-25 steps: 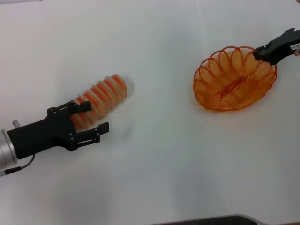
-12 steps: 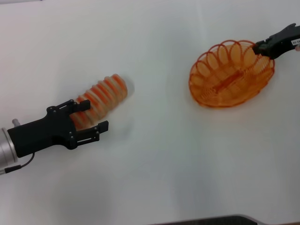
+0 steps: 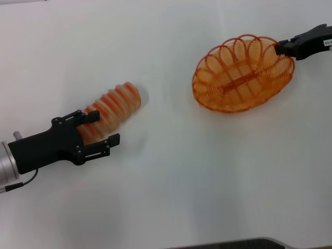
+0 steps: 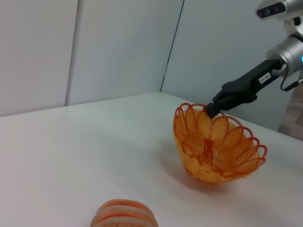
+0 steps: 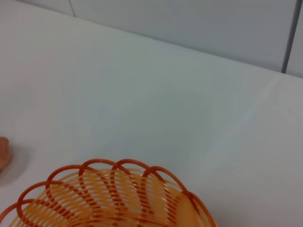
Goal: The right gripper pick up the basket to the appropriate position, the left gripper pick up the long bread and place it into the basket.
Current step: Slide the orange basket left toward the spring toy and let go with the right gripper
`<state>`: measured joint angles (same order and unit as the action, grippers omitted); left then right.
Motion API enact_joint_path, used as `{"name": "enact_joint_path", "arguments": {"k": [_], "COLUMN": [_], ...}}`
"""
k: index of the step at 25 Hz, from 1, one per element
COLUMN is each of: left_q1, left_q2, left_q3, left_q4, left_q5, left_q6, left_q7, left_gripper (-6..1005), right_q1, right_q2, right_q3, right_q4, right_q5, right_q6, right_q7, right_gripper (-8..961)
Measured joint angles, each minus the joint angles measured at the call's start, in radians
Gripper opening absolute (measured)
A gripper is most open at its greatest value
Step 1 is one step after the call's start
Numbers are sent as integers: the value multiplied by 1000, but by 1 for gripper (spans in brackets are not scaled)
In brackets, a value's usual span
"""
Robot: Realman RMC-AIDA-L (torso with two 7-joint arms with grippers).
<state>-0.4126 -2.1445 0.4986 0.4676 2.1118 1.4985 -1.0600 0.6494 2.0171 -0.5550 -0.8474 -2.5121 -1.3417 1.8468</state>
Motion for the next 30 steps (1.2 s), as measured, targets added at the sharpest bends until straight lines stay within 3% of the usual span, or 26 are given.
{"name": "enact_joint_path", "arguments": {"k": [11,30], "left_q1": [1,-3], "left_q2": [1,5], "left_q3": [-9,-22], "left_q4": [3,14], "left_q5": [-1,-1], "left_q6": [0,4], "left_q7": [0,3], "left_gripper": [815,812], "right_q1": [-18,-9], "right_q2": [-23,-25], "right_q3": [38,68], "right_q4": [82,205], "right_q5": [115,187], "right_q6": [-36,-37], "right_q7": [14,91], "right_gripper": [57,64]}}
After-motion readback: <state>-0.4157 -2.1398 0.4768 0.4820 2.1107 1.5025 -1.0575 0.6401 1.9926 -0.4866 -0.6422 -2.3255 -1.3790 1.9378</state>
